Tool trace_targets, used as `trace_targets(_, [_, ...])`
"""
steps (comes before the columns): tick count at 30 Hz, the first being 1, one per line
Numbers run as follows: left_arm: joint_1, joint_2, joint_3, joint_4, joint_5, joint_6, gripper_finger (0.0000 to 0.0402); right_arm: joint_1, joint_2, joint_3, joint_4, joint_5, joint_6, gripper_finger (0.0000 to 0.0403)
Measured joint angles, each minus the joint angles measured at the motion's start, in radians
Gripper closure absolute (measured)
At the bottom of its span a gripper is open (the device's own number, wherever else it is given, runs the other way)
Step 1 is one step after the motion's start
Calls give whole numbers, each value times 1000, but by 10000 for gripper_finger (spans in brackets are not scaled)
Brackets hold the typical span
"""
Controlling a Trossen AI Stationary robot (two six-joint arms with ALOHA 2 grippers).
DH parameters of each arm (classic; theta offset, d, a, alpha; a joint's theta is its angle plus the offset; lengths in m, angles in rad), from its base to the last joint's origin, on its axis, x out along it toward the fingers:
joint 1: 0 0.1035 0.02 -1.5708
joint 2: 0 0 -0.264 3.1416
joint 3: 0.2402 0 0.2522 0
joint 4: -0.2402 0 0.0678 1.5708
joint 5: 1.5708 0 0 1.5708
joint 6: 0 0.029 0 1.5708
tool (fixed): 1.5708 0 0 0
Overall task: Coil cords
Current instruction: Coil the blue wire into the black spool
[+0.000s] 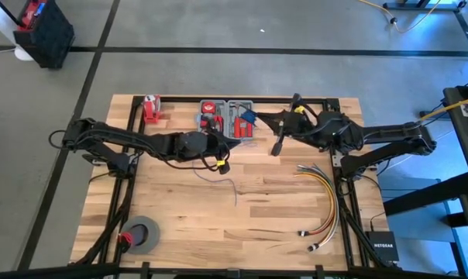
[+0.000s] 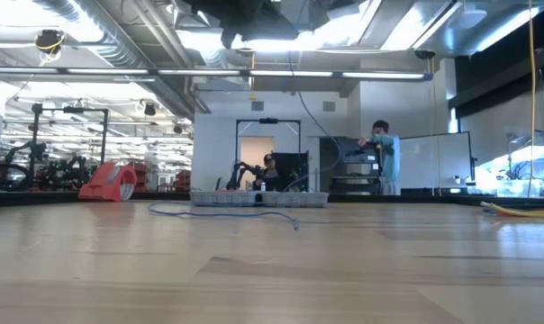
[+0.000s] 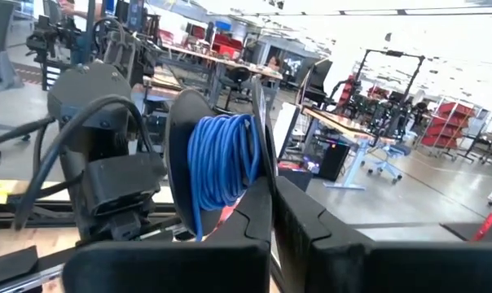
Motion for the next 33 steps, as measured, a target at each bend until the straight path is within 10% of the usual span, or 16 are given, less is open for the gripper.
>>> trace_targets(13, [5,-19,-1,-52,-40,101,401,-1,15,-131,27,-86,6,397])
trace_targets(25, [51,-23,1,-46,-70,222,401,-89,22,-507,770,-249,-47,397])
trace_targets(33, [88,-25,2,-57,-95,318,401,-91,22,-518,631,-207,-100,397])
